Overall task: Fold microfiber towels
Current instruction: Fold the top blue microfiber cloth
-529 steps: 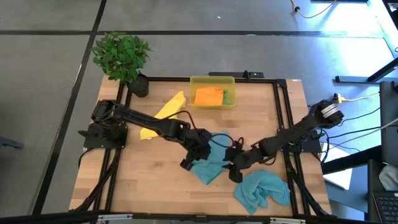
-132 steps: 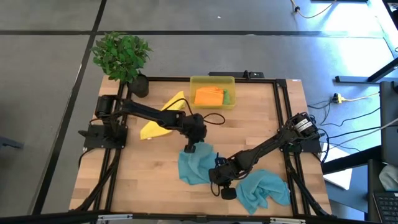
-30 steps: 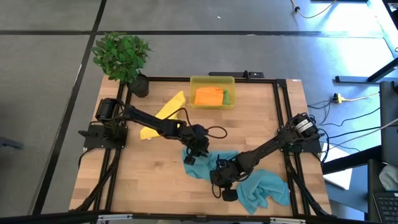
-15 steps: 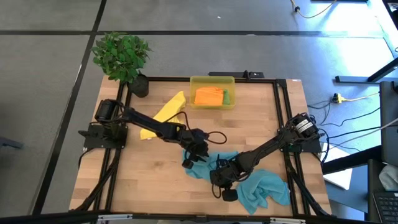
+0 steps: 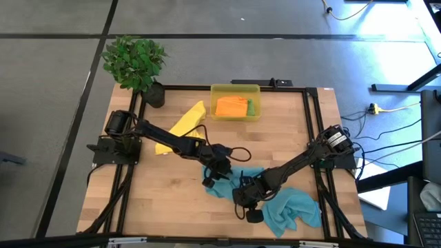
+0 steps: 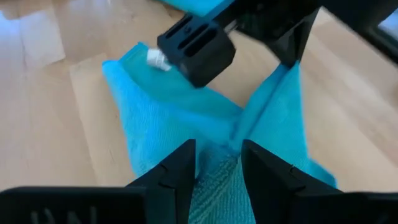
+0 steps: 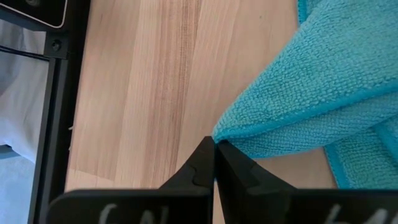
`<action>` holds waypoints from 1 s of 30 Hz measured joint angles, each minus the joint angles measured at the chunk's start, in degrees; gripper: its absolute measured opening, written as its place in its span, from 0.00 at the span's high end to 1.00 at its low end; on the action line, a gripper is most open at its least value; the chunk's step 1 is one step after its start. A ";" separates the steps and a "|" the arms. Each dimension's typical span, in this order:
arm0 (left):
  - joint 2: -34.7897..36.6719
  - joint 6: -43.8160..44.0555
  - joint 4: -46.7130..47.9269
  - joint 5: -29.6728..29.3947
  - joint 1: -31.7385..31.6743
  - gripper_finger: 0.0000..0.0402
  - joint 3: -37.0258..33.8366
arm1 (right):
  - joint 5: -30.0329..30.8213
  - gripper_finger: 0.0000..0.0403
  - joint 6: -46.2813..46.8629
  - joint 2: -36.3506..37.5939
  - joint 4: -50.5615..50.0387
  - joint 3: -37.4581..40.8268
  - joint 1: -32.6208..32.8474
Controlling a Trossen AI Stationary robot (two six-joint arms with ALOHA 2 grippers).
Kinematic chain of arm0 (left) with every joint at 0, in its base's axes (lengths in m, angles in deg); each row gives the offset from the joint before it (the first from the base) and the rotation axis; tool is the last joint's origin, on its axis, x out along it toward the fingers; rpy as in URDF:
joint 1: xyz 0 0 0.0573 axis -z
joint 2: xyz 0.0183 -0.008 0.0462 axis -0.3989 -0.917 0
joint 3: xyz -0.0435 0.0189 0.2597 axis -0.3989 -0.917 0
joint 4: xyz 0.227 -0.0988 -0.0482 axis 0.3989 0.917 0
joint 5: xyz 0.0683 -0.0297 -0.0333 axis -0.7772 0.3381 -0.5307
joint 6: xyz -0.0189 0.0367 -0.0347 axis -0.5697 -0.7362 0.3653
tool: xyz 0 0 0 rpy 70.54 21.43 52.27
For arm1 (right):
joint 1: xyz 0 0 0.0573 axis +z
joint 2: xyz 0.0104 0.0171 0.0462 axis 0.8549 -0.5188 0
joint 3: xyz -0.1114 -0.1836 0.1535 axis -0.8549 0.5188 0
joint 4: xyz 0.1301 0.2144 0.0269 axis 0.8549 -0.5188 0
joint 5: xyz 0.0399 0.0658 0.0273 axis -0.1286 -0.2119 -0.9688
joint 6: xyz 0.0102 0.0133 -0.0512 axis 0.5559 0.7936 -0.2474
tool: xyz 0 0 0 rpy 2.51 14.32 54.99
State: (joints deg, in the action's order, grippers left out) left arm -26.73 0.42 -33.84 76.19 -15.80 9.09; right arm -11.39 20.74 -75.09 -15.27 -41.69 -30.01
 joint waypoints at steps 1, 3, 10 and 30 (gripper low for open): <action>0.00 -0.44 0.49 -0.84 -0.01 0.70 0.00 | 0.00 0.97 0.00 0.00 0.00 0.00 0.00; 0.00 -1.10 1.60 -2.94 -0.04 0.71 0.00 | -0.01 0.97 0.00 0.00 0.00 0.00 0.00; 0.00 -3.67 2.77 -6.71 -0.04 0.86 0.00 | 0.00 0.97 0.00 0.00 0.00 0.00 0.01; 16.45 -2.13 17.43 -24.70 6.98 1.00 0.00 | 13.17 0.99 4.42 6.05 -18.46 -3.38 0.88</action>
State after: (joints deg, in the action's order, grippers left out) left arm -10.28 -1.72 -16.41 51.49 -8.82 9.09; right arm 1.78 25.16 -69.04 -33.74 -45.07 -29.13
